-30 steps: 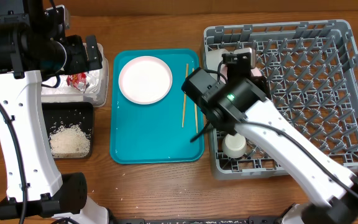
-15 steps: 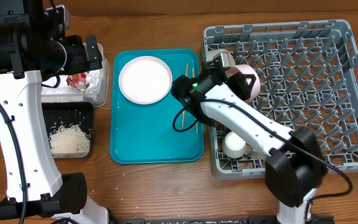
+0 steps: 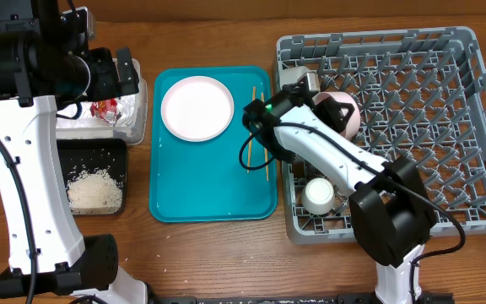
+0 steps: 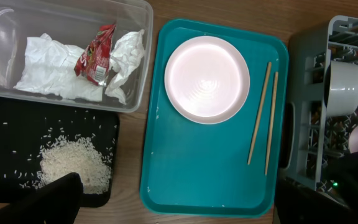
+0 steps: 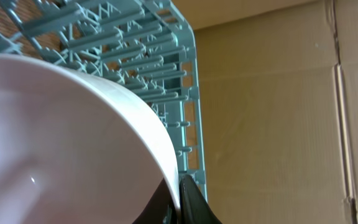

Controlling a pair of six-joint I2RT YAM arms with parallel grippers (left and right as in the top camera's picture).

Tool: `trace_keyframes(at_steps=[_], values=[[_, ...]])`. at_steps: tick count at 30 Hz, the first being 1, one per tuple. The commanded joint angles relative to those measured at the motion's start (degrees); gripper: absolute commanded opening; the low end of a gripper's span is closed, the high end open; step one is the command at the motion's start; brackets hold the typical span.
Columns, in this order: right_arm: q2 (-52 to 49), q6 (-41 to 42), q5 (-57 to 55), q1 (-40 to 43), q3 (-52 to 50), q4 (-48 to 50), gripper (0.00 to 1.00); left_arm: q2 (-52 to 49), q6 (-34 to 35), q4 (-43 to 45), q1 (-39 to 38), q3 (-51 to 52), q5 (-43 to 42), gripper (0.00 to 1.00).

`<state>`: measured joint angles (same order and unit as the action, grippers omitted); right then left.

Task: Sort waste into correct bins and load items into the dishwasher
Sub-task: 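Reach the right gripper to the pink plate and grasp its edge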

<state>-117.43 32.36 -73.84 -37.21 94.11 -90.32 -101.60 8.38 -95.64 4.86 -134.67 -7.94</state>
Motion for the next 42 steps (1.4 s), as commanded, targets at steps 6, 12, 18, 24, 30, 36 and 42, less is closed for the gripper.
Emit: trace_keyframes(at_steps=[6, 12, 18, 24, 30, 36, 42], values=[[-0.4, 0.4, 5.5, -6.3, 0.0, -3.0, 0.04, 0.1, -1.1, 0.1, 0.0, -0.7, -0.5, 1.00], [-0.3, 0.4, 8.2, -9.7, 0.0, -3.4, 0.27, 0.1, -1.1, 0.1, 0.0, -0.7, -0.5, 1.00], [-0.3, 0.7, 10.1, -10.8, 0.3, -4.4, 0.66, 0.1, -1.1, 0.1, 0.0, -0.7, -0.5, 1.00], [-0.2, 3.8, 10.0, -10.8, 3.9, -6.1, 0.91, 0.1, -1.1, 0.1, 0.0, -0.7, -0.5, 1.00], [0.8, 5.6, 10.9, -9.5, 12.1, -6.7, 0.96, 0.1, -1.1, 0.1, 0.0, -0.7, -0.5, 1.00], [1.0, 5.6, 18.3, -8.0, 21.0, -4.6, 1.00, 0.1, -1.1, 0.1, 0.0, -0.7, -0.5, 1.00], [1.0, 0.5, 38.6, -5.4, 23.7, 4.0, 1.00, 0.1, -1.1, 0.1, 0.0, -0.7, -0.5, 1.00]])
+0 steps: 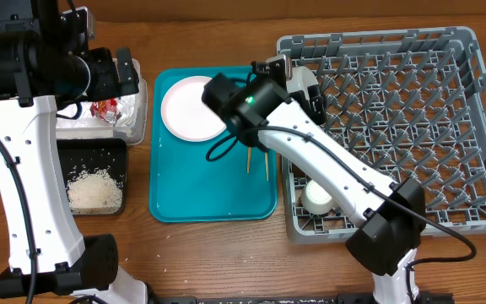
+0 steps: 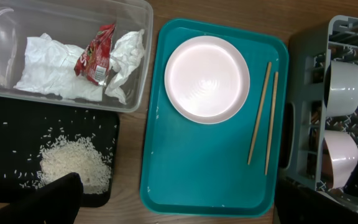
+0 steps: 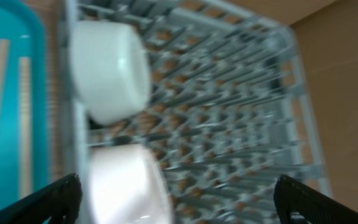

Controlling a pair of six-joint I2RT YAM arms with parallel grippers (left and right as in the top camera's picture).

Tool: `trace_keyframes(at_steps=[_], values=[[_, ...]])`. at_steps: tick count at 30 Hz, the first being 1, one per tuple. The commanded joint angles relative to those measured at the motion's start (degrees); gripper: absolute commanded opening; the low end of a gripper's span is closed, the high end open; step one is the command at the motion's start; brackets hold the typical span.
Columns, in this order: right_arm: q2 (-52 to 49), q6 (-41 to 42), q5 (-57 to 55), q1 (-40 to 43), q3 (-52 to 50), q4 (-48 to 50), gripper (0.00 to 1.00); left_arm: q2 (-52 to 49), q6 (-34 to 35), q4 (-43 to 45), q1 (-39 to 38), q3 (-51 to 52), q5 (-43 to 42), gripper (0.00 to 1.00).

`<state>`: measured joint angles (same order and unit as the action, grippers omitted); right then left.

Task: Sort waste into correct bins and load items into the dishwasher
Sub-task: 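Reach the right gripper to the pink plate and grasp its edge, then lift the pink plate and stand it upright in the dish rack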

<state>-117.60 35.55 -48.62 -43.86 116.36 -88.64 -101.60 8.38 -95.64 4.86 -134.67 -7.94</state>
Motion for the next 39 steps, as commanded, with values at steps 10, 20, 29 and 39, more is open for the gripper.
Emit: trace_keyframes(at_steps=[10, 20, 29, 39], values=[[-1.8, -2.3, 45.2, 4.0, -2.1, 31.2, 0.85, 0.1, -1.1, 0.1, 0.0, -0.7, -0.5, 1.00], [-13.8, 4.9, 45.9, 4.0, -2.1, 35.4, 0.62, 0.1, -1.1, 0.1, 0.0, -0.7, -0.5, 1.00], [-19.0, 5.2, 45.7, 4.2, -2.4, 36.1, 0.45, 0.1, -1.1, 0.1, 0.0, -0.7, -0.5, 1.00], [-19.5, 5.2, 45.4, 4.2, -5.0, 33.7, 0.20, 0.1, -1.1, 0.1, 0.0, -0.7, -0.5, 1.00]])
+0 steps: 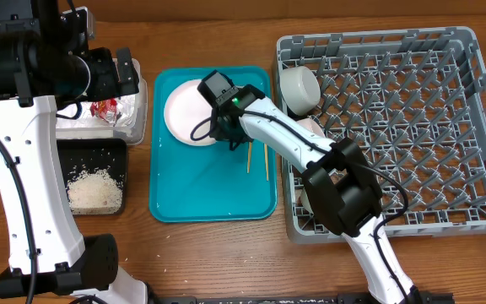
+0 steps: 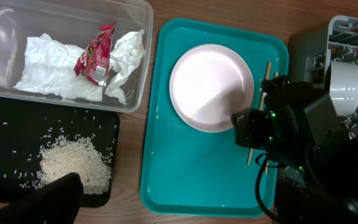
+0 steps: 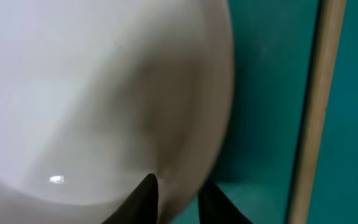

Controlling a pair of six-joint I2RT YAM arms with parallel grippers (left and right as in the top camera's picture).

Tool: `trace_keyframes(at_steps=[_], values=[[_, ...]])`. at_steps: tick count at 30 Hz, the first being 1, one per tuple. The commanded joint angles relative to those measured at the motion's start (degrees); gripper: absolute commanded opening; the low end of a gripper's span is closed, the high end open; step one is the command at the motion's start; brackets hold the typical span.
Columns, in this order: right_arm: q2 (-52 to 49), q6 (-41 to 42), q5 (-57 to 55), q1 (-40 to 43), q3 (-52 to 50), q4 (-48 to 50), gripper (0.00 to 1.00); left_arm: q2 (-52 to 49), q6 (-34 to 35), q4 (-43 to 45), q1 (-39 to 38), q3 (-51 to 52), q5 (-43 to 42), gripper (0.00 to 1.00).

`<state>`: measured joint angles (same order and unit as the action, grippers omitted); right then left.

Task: Sort waste into correct bins and load items into the dishwasher
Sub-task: 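Lift the pink plate and stand it upright in the dish rack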

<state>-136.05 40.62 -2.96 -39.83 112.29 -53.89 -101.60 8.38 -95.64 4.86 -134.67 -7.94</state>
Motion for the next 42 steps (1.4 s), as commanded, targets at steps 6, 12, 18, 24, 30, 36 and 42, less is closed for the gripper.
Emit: trace_keyframes(at_steps=[6, 12, 18, 24, 30, 36, 42], values=[[-1.1, -2.2, -3.5, 0.2, -0.9, -6.3, 0.04, 0.1, -1.1, 0.1, 0.0, -0.7, -0.5, 1.00], [-0.2, -11.2, -2.1, 0.2, 3.4, -11.2, 0.04, 0.1, -1.1, 0.1, 0.0, -0.7, -0.5, 1.00], [3.0, -17.1, -3.6, 0.2, 15.8, -21.9, 0.04, 0.1, -1.1, 0.1, 0.0, -0.7, -0.5, 1.00], [8.7, -17.1, -20.6, 0.7, 29.0, -33.1, 0.04, 0.1, -1.1, 0.1, 0.0, -0.7, -0.5, 1.00], [15.4, -17.1, -46.0, 2.4, 32.0, -39.2, 0.04, 0.1, -1.1, 0.1, 0.0, -0.7, -0.5, 1.00], [18.0, -20.2, -59.1, 7.7, 32.0, -43.1, 0.04, 0.1, -1.1, 0.1, 0.0, -0.7, -0.5, 1.00], [17.4, -24.6, -57.4, 17.0, 31.4, -41.9, 0.04, 0.1, -1.1, 0.1, 0.0, -0.7, -0.5, 1.00]])
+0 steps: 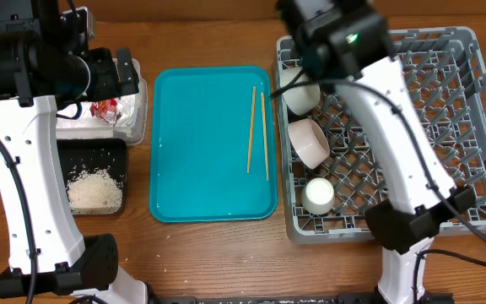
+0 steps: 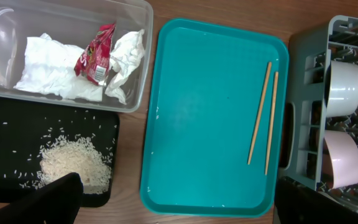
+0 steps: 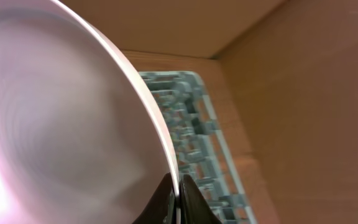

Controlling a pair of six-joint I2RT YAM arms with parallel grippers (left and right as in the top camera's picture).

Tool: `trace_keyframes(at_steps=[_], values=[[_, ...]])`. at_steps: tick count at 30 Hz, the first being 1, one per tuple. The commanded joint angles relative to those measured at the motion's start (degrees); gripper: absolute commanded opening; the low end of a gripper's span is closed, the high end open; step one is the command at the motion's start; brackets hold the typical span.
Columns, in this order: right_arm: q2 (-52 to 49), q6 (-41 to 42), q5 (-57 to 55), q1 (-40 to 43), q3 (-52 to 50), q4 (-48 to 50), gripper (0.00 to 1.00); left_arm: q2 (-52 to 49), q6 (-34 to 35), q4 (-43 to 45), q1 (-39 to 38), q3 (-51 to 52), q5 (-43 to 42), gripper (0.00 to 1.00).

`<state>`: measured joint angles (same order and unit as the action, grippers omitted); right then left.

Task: Sort waste into correct bins and load items into the dishwasher
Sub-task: 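Lift the pink plate and stand it upright in the dish rack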

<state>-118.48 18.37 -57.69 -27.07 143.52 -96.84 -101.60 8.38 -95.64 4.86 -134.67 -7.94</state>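
Note:
The pale pink plate fills the right wrist view, and my right gripper is shut on its rim, with the grey dish rack below and behind it. From overhead the right arm is raised high over the rack's rear left corner, and the plate itself does not show there. Two wooden chopsticks lie on the teal tray. My left gripper hangs open high above the tray's front edge, holding nothing.
A white bowl, a pink bowl and a white cup sit in the rack's left column. A clear bin holds paper and a red wrapper. A black bin holds loose rice.
The plate has left the tray and is held by its rim in my right gripper, high over the rack's rear left. The left arm has not moved.
My right gripper first held the pink bowl at the rack. Then the bowl lay in the rack and the gripper was open near the tray. Then its fingers straddled the plate's rim on the tray. Now the plate is lifted over the rack.

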Motion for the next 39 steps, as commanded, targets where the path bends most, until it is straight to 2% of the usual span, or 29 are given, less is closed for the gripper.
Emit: trace_keyframes(at_steps=[1, 4, 8, 14, 22, 39], values=[[-0.2, -2.4, -1.4, 5.6, -0.2, 1.6, 0.04, 0.1, -1.1, 0.1, 0.0, -0.7, -0.5, 1.00], [-0.3, -5.3, 6.5, 8.8, -2.2, 4.8, 0.04, 0.1, -1.1, 0.1, 0.0, -0.7, -0.5, 1.00], [-0.3, -4.9, 12.4, 11.4, -4.9, 7.6, 0.04, 0.1, -1.1, 0.1, 0.0, -0.7, -0.5, 1.00], [-0.3, -4.9, 11.9, 12.0, -10.3, 11.6, 0.04, 0.1, -1.1, 0.1, 0.0, -0.7, -0.5, 1.00], [-0.4, -4.9, 5.2, 12.7, -18.8, 17.4, 0.04, 0.1, -1.1, 0.1, 0.0, -0.7, -0.5, 1.00], [-0.4, -4.9, 7.3, 11.8, -26.3, 21.4, 0.04, 0.1, -1.1, 0.1, 0.0, -0.7, -0.5, 1.00]])
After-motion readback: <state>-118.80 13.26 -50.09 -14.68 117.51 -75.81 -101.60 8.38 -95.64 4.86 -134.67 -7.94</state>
